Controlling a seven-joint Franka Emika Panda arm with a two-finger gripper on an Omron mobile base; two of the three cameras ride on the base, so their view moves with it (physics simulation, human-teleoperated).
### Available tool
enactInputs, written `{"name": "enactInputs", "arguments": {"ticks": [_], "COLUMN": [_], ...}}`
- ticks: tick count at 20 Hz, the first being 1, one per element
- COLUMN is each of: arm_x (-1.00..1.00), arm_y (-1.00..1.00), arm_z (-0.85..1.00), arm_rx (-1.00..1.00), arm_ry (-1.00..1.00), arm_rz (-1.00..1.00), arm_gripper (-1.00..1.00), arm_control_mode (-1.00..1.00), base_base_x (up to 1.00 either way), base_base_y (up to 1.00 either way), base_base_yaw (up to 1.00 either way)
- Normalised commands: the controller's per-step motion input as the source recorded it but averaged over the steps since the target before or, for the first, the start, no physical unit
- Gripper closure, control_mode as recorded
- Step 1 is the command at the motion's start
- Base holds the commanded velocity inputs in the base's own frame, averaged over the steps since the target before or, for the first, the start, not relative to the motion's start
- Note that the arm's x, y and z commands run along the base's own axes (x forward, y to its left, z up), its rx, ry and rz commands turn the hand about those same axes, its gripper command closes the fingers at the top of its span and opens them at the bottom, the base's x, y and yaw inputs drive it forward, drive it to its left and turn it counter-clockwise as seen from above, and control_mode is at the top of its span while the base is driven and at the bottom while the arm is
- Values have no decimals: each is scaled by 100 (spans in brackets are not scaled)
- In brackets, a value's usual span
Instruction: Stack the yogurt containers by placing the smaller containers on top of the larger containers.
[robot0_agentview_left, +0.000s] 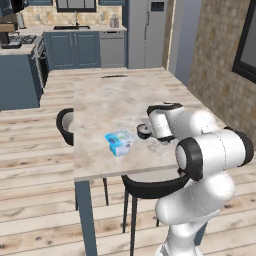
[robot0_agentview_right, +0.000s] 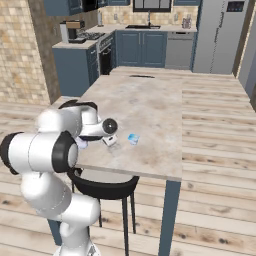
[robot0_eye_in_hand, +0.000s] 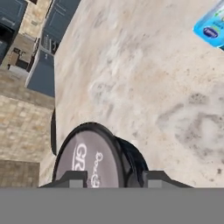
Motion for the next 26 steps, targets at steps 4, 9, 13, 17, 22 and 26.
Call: {"name": "enactInputs", "arguments": {"ticks": [4, 9, 13, 17, 22, 26], "arm_x": [-37, -34, -35, -34, -45, -33], "arm_y": [0, 0, 0, 0, 0, 0], "arm_z": [56, 57, 58, 56, 30, 0], "arm_rx": [0, 0, 0, 1, 0, 0], "arm_ry": [10, 8, 6, 2, -1, -7], "arm_rz": [0, 0, 0, 0, 4, 14], "arm_gripper": [100, 100, 100, 100, 100, 100], "arm_control_mode": [-100, -100, -100, -100, -100, -100], "base_base_x": [0, 0, 0, 0, 0, 0], "base_base_y": [0, 0, 0, 0, 0, 0], "base_base_yaw": [0, 0, 0, 0, 0, 0]}}
